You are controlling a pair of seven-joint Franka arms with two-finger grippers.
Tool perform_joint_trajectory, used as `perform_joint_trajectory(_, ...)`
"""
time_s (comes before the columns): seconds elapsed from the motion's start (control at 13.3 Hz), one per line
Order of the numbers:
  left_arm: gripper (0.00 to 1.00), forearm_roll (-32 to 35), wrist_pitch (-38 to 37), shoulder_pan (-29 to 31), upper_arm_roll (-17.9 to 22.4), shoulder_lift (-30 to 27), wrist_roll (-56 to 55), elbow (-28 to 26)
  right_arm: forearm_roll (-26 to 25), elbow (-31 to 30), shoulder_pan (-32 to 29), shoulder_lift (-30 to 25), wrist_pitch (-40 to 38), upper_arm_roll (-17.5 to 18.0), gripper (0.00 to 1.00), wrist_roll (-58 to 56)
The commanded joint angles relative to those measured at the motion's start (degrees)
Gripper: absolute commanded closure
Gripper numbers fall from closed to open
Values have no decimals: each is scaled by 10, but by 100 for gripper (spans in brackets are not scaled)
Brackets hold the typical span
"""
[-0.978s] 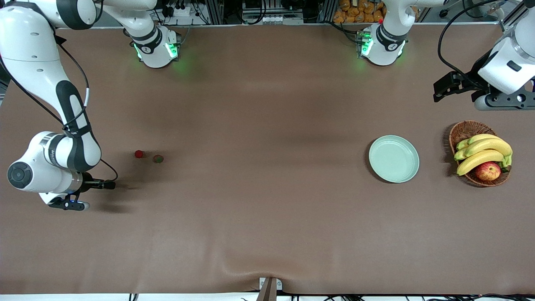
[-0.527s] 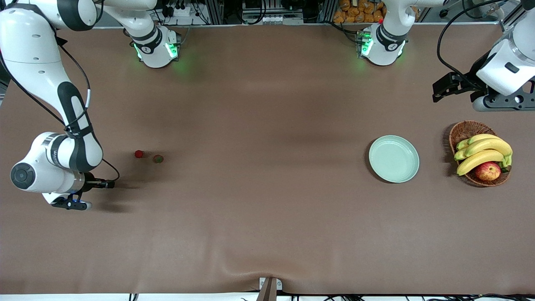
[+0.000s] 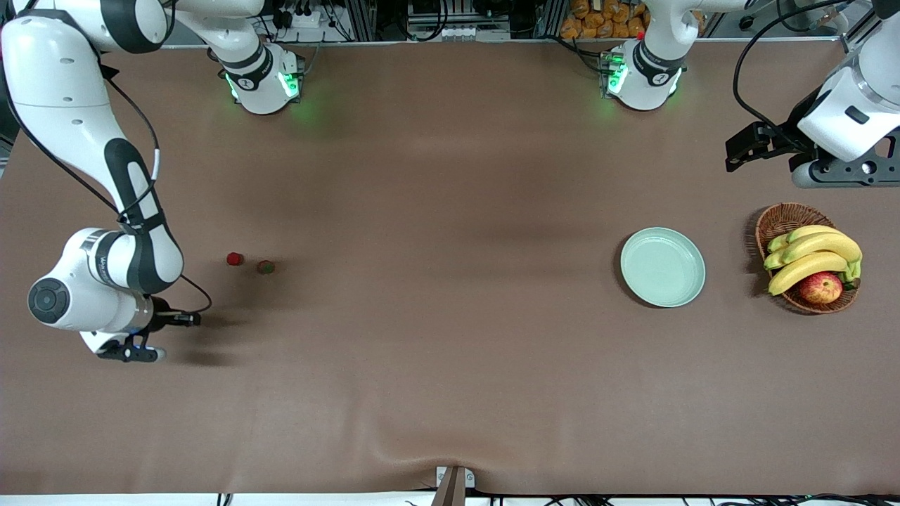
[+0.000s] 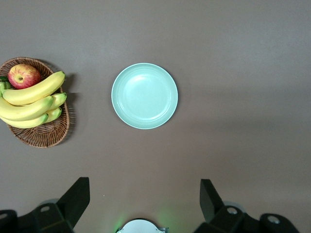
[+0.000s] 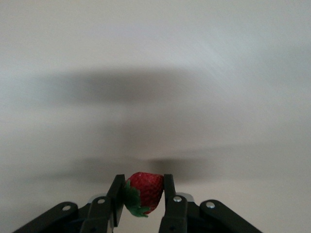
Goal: Collect all strawberries into plate
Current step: 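Reach the right gripper down and grasp the first red strawberry, then carry the strawberry toward the table middle while the left gripper reaches over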
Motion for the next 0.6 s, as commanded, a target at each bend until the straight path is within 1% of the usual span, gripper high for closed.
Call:
perform_joint_trajectory(0.0, 0, -8, 5, 2, -1, -4, -3, -3, 27, 19, 6, -27, -9, 72, 90, 80)
perform_joint_trajectory(0.08, 0, -8, 5, 1, -1, -4, -3, -3, 38, 19, 20, -29, -8, 95, 90, 131)
perform_joint_trajectory(0.15, 0, -8, 5, 2, -1, -4, -3, -3, 44, 19, 48, -29, -8, 104, 90, 176)
perform_joint_trajectory(0.3, 0, -8, 5, 0, -1, -3, -3, -4, 55, 19, 126, -30, -5, 103, 91, 243)
perform_joint_trajectory(0.53, 0, -8, 10, -2, -4, -2, -4, -12, 99, 26, 250, -23, 6, 98, 91, 319)
